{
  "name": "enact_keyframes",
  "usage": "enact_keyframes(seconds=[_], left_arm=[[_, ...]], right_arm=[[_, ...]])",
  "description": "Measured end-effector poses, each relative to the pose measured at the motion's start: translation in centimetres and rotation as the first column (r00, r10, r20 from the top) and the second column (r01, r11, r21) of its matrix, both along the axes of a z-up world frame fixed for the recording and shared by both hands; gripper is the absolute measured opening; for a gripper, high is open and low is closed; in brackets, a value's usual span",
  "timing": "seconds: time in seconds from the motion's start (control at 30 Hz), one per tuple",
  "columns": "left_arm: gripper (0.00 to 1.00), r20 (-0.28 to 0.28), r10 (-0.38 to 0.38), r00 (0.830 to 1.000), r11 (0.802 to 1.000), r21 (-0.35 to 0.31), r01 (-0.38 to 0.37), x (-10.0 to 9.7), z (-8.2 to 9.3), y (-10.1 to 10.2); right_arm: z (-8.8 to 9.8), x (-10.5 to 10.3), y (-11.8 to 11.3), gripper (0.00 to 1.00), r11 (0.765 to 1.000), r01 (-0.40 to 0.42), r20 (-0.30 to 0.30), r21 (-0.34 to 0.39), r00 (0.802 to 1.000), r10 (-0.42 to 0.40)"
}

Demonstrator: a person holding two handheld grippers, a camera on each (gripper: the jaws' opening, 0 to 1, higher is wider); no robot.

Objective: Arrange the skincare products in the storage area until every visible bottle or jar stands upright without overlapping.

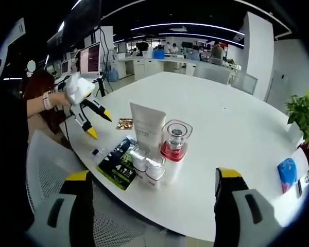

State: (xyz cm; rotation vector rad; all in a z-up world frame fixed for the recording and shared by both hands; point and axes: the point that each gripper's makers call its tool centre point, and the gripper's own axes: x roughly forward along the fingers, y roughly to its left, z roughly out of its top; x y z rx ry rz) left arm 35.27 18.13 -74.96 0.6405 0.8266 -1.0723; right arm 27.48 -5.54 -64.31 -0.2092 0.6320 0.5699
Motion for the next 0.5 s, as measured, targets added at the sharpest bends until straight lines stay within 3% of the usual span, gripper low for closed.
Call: enact_keyframes(seconds=[0.5], left_arm=[[0.52, -0.034, 0.067, 0.997, 0.998, 0.003, -0.067, 2.7, -1.1, 0.8]], right_arm=[[-0.4, 0.2, -0.5, 1.0, 1.0, 0.018, -0.016, -0.006, 1.0, -0.018]])
